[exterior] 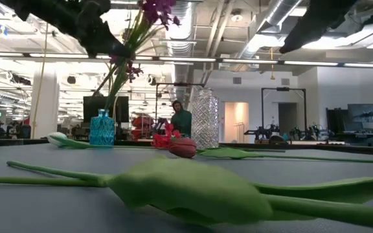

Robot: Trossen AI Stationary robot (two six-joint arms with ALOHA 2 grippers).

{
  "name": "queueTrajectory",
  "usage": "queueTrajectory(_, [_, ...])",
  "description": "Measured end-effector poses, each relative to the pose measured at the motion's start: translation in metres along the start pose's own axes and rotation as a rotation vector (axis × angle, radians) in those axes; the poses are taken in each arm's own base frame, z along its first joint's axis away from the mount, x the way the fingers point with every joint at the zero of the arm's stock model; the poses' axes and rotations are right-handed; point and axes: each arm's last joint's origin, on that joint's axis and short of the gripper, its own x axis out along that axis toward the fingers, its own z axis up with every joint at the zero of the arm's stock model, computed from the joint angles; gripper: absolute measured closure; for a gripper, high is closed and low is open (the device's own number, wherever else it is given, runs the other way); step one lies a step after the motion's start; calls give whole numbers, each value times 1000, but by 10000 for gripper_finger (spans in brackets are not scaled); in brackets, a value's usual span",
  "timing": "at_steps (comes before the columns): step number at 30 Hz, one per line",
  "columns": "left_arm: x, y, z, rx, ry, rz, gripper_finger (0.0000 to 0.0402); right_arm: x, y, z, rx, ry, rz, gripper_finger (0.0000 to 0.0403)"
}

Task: Sort flowers into vase by color
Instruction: Put the purple flowers into the blue vase

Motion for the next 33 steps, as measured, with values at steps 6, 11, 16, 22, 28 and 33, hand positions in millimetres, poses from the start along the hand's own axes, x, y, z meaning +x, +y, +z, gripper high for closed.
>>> queueTrajectory(6, [-9, 6, 11, 48, -182, 121, 401, 21, 16, -4, -103, -83, 34, 97])
queueTrajectory(11, [-15, 7, 1, 60, -371, 190, 401, 31, 17, -15, -126, -187, 49, 97])
queueTrajectory(16, [-24, 10, -17, 47, -534, 282, 401, 31, 9, -21, -99, -207, 33, 97])
queueTrajectory(22, [-33, 13, -38, -8, -607, 356, 401, 30, 2, -25, -79, -217, 17, 97])
queueTrajectory(28, [-42, 19, -46, -68, -583, 533, 401, 32, -4, -24, -82, -213, -6, 97])
queueTrajectory(33, [-42, 26, -48, -86, -533, 674, 401, 35, -9, -22, -89, -221, -32, 97])
